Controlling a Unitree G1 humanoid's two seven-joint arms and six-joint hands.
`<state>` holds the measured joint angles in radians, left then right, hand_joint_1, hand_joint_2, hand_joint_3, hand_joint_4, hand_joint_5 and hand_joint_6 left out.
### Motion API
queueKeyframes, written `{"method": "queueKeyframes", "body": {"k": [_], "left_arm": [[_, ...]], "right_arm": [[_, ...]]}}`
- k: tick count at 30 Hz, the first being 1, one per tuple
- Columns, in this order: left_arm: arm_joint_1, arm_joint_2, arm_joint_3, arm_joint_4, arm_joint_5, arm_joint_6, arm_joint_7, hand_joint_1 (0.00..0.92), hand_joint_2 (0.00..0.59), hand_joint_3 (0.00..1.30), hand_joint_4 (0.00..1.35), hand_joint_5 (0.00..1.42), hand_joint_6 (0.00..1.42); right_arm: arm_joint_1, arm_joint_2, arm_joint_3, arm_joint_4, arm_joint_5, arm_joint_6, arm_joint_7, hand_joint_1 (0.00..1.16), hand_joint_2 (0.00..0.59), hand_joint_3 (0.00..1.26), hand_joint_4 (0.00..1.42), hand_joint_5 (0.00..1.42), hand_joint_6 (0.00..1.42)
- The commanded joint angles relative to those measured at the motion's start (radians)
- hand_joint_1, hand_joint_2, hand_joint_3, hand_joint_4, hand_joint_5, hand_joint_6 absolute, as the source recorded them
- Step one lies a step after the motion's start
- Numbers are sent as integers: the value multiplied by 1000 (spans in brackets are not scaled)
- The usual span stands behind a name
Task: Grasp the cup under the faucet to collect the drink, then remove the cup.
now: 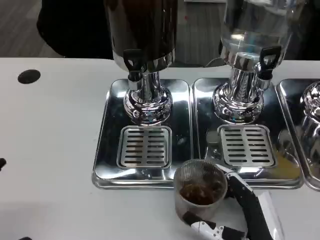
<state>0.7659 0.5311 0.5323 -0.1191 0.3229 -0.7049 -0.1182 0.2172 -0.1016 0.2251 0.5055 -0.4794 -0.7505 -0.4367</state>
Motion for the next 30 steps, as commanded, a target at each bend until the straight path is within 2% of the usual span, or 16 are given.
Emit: {"method": "queueKeyframes", "body": {"k": [1, 4, 15, 20, 24, 30], "left_arm": [[-5, 5, -5, -7, 7, 9, -12, 0, 0, 0, 0, 0, 0], [-8, 5, -7, -7, 7, 11, -13, 0, 0, 0, 0, 0, 0], [-11, 5, -8, -11, 7, 14, -15, 0, 0, 0, 0, 0, 0], [-11, 4, -9, -14, 8, 15, -16, 0, 0, 0, 0, 0, 0], [-14, 2, -14, -12, 10, 16, -16, 0, 0, 0, 0, 0, 0], [-19, 3, -18, -4, 12, 16, -15, 0, 0, 0, 0, 0, 0]], "right_arm": [[-2, -6, 1, 20, 14, -23, 8, 822, 223, 228, 234, 304, 403], [-3, -8, 1, 22, 19, -28, 12, 812, 219, 219, 192, 256, 361], [-6, -9, -2, 29, 29, -36, 18, 806, 218, 210, 146, 215, 308], [-5, -11, -3, 24, 33, -39, 24, 806, 218, 164, 34, 122, 226], [7, -22, -1, -5, 51, -38, 61, 814, 209, 83, 0, 34, 128], [42, -30, -3, -54, 78, -42, 106, 815, 201, 52, 0, 17, 90]]}}
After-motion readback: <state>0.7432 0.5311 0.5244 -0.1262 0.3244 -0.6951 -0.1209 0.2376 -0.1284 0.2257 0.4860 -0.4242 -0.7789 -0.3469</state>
